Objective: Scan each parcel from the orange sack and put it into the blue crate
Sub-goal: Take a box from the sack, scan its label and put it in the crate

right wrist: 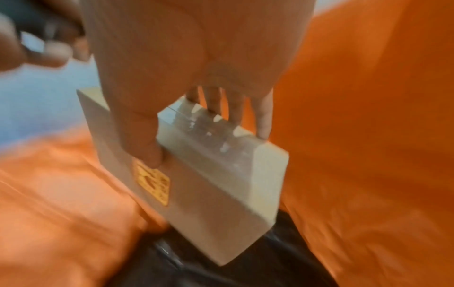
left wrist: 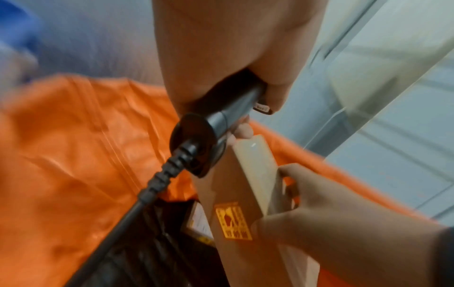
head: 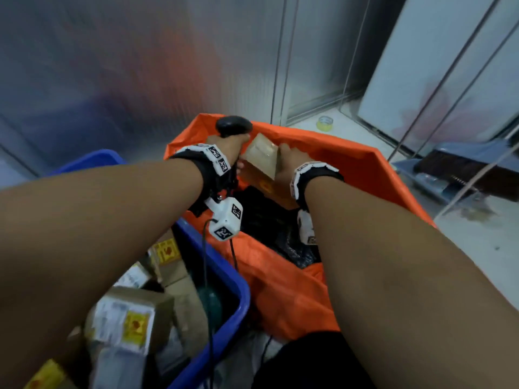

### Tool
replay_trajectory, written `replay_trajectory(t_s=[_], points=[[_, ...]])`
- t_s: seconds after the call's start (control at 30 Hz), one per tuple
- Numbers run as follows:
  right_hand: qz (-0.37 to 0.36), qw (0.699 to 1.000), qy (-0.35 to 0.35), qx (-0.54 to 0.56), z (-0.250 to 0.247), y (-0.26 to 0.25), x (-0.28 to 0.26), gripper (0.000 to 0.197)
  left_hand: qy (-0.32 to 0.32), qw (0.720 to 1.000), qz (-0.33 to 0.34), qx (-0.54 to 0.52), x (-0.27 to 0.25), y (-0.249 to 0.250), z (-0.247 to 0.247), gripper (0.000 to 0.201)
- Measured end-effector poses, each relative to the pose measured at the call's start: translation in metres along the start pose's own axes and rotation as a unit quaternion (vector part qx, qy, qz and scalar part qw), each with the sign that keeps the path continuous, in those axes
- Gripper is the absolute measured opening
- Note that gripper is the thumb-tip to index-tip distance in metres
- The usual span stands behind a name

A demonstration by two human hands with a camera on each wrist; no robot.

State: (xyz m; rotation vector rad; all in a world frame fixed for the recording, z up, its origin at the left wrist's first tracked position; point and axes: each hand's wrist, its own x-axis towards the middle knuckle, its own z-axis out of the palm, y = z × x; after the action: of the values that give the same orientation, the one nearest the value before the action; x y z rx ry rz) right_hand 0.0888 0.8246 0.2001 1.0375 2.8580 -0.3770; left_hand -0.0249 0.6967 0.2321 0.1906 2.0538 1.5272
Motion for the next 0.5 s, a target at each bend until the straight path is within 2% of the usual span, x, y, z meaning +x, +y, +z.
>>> replay_trajectory(t_s=[0.13,0.27,0.43,0.5], points=[[-0.023,0.996,0.035,0.074,-0.045,-0.045,-0.061,0.084,0.007,1.000,0.013,-0.027,-0.055,0.015,-0.064,0.038],[-0.032,0.994,0.040,0.095,-0.070,-0.084,-0.119,0.087,0.028,0.998,0.029,-0.049,-0.112,0.017,-0.128,0.037],[-0.006,0.985,0.045,0.168,-0.066,-0.123,-0.186,0.074,0.018,0.998,0.035,-0.054,-0.178,0.002,-0.190,0.029],[0.005,0.976,0.050,0.212,-0.054,-0.139,-0.205,0.077,0.030,0.997,0.041,-0.049,-0.198,-0.009,-0.211,0.029]])
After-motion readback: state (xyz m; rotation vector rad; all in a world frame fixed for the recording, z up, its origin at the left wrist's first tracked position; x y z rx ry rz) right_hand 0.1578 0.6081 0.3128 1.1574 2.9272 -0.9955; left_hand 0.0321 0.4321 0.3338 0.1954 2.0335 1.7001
